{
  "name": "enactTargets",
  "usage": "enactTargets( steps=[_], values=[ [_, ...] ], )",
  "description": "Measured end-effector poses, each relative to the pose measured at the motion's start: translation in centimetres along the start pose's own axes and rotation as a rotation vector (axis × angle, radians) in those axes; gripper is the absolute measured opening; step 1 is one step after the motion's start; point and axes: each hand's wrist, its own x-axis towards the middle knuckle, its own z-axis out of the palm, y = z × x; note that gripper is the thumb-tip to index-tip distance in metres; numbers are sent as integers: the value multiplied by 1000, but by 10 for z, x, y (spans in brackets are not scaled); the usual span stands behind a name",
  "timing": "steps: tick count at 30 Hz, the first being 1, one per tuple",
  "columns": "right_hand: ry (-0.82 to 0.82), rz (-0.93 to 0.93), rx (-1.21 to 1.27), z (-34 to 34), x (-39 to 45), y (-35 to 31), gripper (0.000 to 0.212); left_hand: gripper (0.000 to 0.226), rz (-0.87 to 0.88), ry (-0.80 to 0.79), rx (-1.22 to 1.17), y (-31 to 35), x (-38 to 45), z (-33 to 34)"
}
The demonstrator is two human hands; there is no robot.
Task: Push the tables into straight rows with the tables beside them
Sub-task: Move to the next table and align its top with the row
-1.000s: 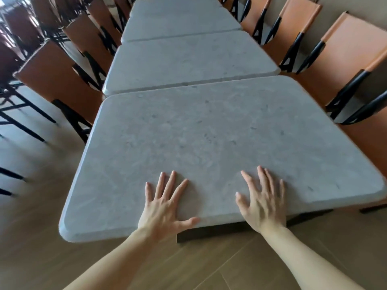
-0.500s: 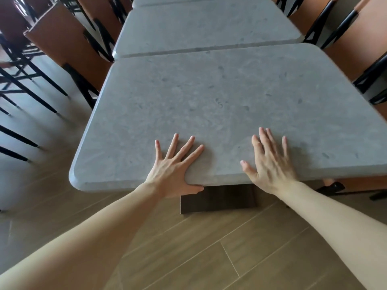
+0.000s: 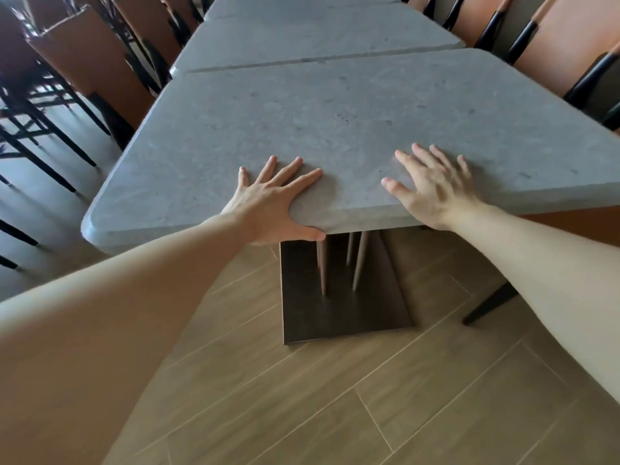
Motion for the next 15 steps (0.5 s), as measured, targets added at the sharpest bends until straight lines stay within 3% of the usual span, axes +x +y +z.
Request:
enactTargets(
  steps=[15],
  values=[
    [56,-59,-17,6,3,7,89,119,24,12,18,-3,2,3]
  ],
)
